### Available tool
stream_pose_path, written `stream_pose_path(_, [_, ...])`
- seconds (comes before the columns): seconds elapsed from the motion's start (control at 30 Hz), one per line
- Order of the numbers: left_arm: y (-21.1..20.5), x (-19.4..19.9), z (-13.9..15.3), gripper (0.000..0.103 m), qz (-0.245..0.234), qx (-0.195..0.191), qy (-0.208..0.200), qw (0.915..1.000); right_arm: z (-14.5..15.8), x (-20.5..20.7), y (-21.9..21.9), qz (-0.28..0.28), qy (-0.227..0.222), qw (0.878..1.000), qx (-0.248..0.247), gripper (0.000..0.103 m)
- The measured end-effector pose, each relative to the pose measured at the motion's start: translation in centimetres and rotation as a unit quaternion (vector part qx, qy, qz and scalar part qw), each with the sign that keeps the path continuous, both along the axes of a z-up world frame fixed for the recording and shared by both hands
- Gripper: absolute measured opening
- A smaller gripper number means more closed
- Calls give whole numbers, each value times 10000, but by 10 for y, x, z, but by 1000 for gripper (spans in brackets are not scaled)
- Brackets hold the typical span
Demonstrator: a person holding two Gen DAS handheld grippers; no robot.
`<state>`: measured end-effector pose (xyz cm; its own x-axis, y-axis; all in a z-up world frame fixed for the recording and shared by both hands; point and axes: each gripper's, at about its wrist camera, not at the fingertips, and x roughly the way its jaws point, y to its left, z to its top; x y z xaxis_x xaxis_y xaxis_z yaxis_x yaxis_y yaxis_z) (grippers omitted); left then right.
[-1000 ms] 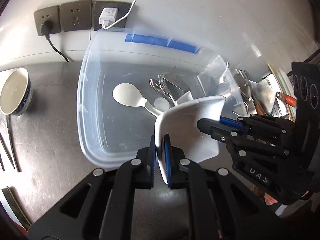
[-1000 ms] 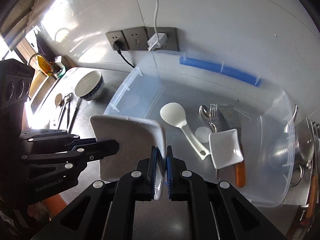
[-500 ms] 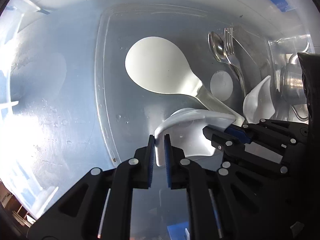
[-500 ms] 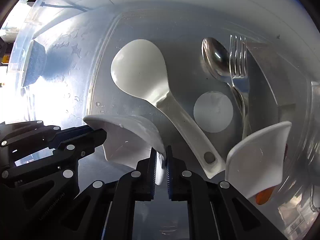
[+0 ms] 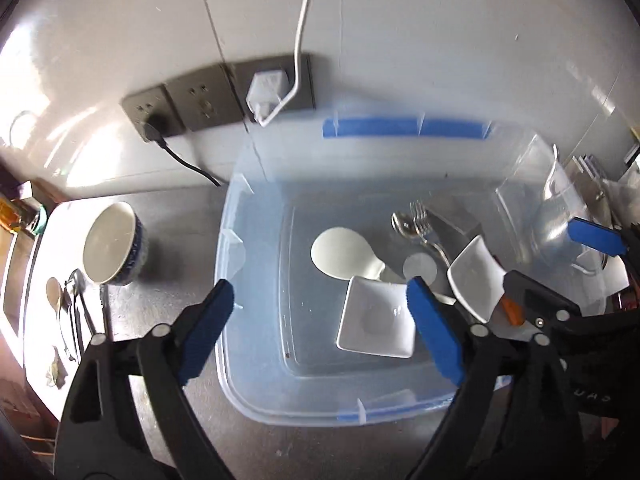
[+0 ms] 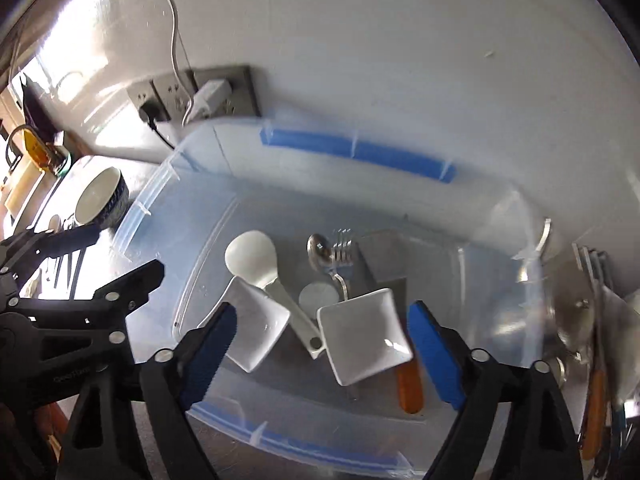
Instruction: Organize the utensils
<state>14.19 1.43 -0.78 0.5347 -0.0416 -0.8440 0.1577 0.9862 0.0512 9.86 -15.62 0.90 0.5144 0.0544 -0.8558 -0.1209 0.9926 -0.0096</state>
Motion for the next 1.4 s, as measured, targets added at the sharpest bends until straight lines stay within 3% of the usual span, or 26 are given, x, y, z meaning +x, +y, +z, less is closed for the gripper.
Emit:
stream_pose_path(0.03, [-4,-15,10,94,108,-35,-238,9997,10,-16,-8,-144,-308,9994,-97,94])
stream_pose_path(0.13, [-20,-64,18,95,111,-54,-656,9978,24,-58,-33,-475,-914,9941,-340,95])
stream_pose_path(0.27, [-28,-129,12,95,402,31,-1173,9923,30,-124,-49,-713,-1541,9854,-142,98])
stream_pose_path(0.37, [-35,-167,8,95,420,180,-1235,9913,29,-166,-54,-844,-1842,9792,-111,98])
stream_pose_path(0.53, [-29,-202,-1,95,607,-58,-1030,9928,22,-197,-45,-806,-1550,9836,-446,98])
stream_pose_path(0.7, [-21,-214,2,95,883,-42,-1182,9890,3,-209,-37,-598,-1118,9913,-366,98])
stream_pose_path(0.9, [-28,-222,8,95,775,74,-1235,9893,3,-224,-27,-301,-1095,9934,-161,98])
stream_pose_path(1.07, [-33,-228,10,95,708,223,-1242,9895,9,-229,-27,-403,-1172,9921,-173,98])
stream_pose_path(1.4, [-35,-229,12,95,654,66,-1151,9912,11,-232,-26,-468,-1072,9929,-218,98])
